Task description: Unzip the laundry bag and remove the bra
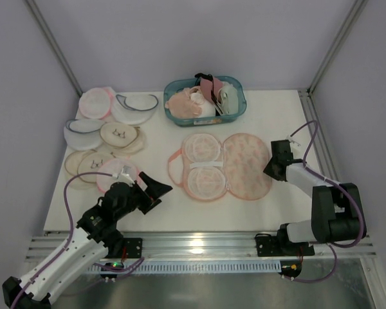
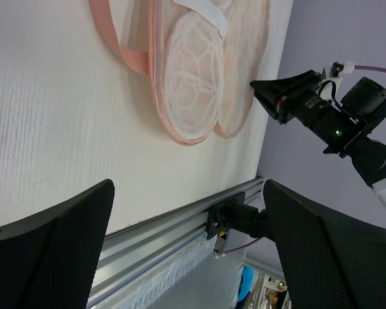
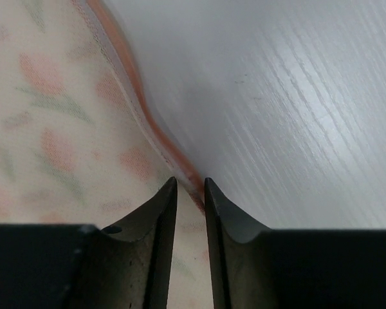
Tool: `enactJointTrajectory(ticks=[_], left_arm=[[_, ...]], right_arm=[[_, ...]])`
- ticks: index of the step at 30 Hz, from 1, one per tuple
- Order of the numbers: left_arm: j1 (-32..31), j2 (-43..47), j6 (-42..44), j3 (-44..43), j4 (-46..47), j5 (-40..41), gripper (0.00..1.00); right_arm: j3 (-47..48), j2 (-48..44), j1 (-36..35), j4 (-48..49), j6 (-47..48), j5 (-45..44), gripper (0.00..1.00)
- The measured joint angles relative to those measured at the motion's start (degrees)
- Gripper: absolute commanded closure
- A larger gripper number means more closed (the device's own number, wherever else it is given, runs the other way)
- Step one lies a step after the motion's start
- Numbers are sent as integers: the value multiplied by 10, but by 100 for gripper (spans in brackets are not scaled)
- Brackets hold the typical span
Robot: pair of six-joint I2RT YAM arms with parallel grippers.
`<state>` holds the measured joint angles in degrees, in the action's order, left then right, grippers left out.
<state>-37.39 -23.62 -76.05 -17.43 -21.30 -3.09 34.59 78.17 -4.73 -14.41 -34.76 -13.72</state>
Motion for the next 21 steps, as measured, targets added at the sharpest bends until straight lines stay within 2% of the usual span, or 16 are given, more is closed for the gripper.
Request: enactJointTrajectory(ticks=[1, 2, 3, 10, 18, 21], left_arm=[[0, 0, 0, 0, 0, 0, 1], [0, 0, 0, 0, 0, 0, 1], [0, 0, 0, 0, 0, 0, 0], [0, 1, 0, 1, 0, 0, 0], [0, 4, 0, 3, 0, 0, 0], [0, 8, 0, 3, 0, 0, 1]], right_arm=[[7, 8, 0, 3, 1, 1, 80], [12, 16, 0, 7, 5, 4, 92], [14, 19, 0, 9, 8, 6, 97], [-1, -3, 0, 9, 9, 19, 96], [10, -158, 0, -46, 40, 12, 96], [48, -194, 0, -50, 71, 47, 96]])
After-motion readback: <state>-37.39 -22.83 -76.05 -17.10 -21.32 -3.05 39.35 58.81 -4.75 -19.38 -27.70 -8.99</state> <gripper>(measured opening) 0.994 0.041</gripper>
